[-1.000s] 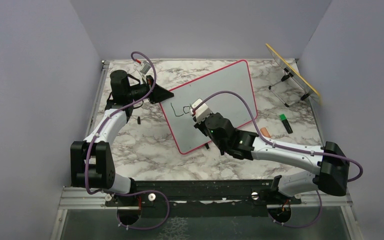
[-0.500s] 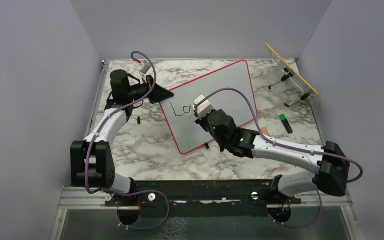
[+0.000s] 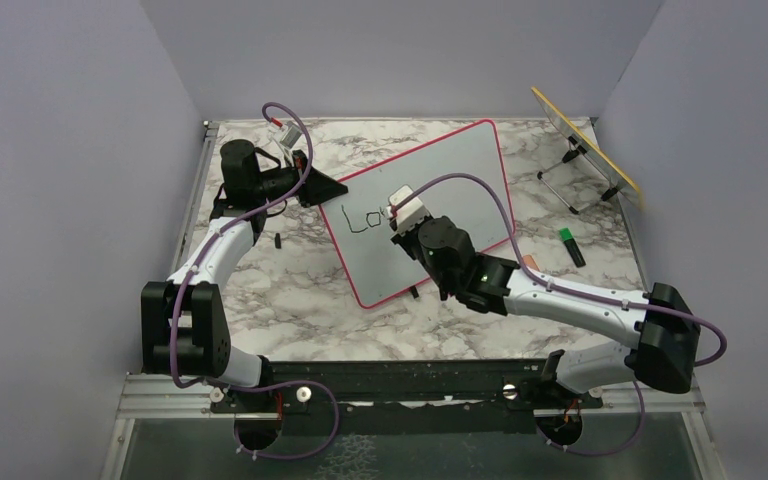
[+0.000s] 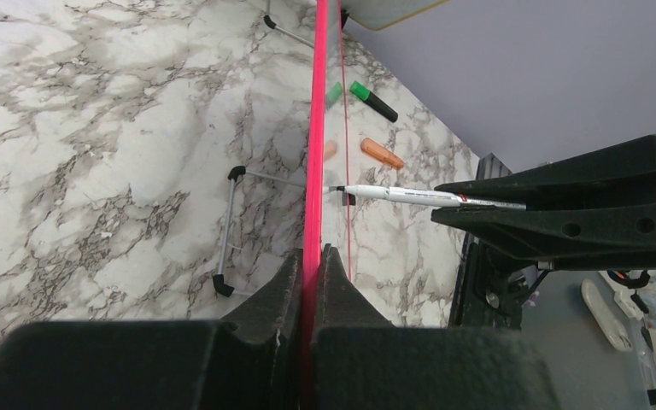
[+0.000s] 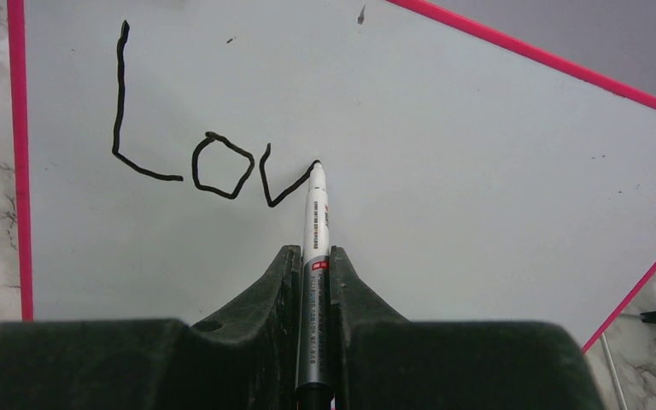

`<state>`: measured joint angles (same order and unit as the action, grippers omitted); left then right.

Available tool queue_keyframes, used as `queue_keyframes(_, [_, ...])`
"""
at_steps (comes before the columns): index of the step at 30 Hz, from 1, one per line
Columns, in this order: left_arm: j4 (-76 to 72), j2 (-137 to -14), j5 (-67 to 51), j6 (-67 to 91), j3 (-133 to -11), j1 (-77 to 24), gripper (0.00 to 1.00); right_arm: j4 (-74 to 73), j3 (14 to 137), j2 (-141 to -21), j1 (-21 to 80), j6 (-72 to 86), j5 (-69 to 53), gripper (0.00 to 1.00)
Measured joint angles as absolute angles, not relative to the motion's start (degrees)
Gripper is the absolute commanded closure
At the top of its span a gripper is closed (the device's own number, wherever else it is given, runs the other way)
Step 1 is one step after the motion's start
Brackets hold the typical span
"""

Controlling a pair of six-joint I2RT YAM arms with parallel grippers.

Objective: Write a sentence on the whiteboard

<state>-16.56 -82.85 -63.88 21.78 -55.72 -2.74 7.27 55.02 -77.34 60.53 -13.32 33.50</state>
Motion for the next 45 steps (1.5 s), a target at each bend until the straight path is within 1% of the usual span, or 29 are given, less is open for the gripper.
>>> queue_keyframes(12, [-16.5,-82.8,-64.0,21.8,-55.8,-2.8,1.0,5.5,54.2,-71.7,59.9,-10.5,32.4,0.99])
queue_keyframes(19, [-16.4,-82.8,-64.0,21.8,-55.8,-2.8,1.0,3.4,53.0,-71.7,59.5,-8.9,31.2,0.99])
queue_keyframes(45, [-16.3,-82.8,-64.0,21.7,-55.8,-2.7,1.0,3.7,52.4,-73.6,57.2,-7.5,28.5,0.99])
